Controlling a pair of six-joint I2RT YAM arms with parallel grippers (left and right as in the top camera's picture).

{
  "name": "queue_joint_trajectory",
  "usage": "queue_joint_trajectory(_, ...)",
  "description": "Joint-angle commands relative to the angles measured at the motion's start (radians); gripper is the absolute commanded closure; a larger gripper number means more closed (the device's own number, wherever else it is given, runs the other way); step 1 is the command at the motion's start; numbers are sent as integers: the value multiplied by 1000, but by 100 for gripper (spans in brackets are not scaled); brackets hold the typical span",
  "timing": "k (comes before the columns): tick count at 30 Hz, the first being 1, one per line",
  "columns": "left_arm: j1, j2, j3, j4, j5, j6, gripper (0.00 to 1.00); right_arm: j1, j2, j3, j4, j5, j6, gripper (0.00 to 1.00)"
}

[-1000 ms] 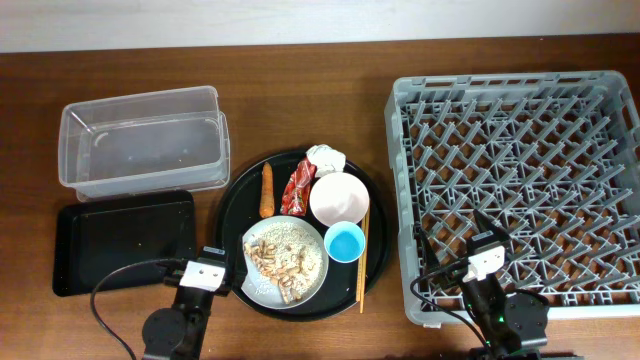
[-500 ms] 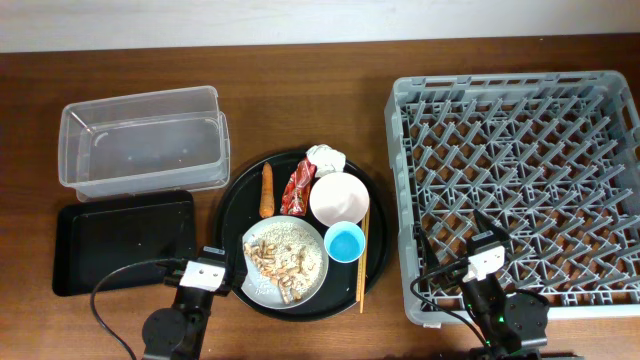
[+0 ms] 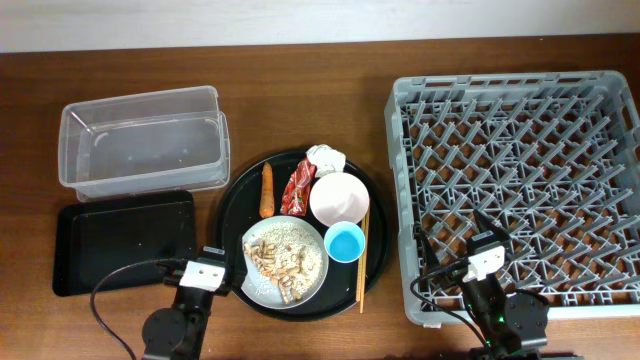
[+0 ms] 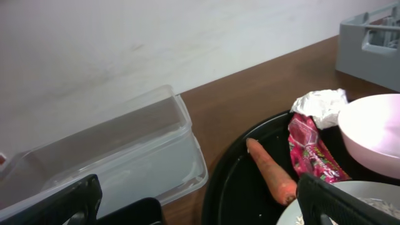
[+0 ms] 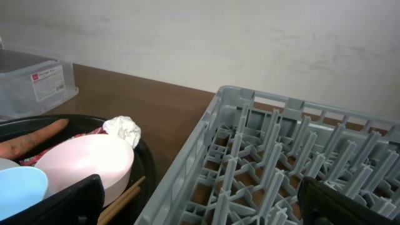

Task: Sort waste into correct bins and load items into the dishwasher rack

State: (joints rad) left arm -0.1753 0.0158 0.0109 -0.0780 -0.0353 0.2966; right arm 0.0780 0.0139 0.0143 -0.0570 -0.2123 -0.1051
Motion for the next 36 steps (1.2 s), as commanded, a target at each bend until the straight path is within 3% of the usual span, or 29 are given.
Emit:
queue_joint_trajectory(1, 3, -2, -2, -2, -32, 12, 1, -6, -6, -9, 2, -13, 9, 2)
queue_joint_trajectory(12, 3, -2, -2, -2, -32, 12, 1, -6, -6, -9, 4, -21, 9, 2)
queue_joint_trajectory(15, 2, -2, -2, 11, -32, 11, 1, -6, -6, -9, 24, -106, 10, 2)
queue_joint_trajectory(18, 2, -2, -2, 58, 65, 11, 1, -6, -6, -6, 62, -188, 11, 2)
queue_joint_trajectory(21, 2, -2, -1, 205, 238, 11, 1, -6, -6, 34, 69, -200, 128, 2)
queue_joint_trajectory(24, 2, -2, 31, 302, 256, -51, 1, -6, -4, 100, 38, -199, 204, 2)
queue_joint_trajectory(29, 2, 29, 169, 106, 256, -198, 1, -6, 88, 292, -189, -179, 204, 2)
queue_joint_trajectory(33, 2, 127, 338, -118, 254, -217, 1, -6, 272, 483, -406, -113, 203, 2)
queue_joint_trajectory(36, 2, 245, 468, -198, 253, -217, 1, -6, 468, 661, -518, -106, 188, 2)
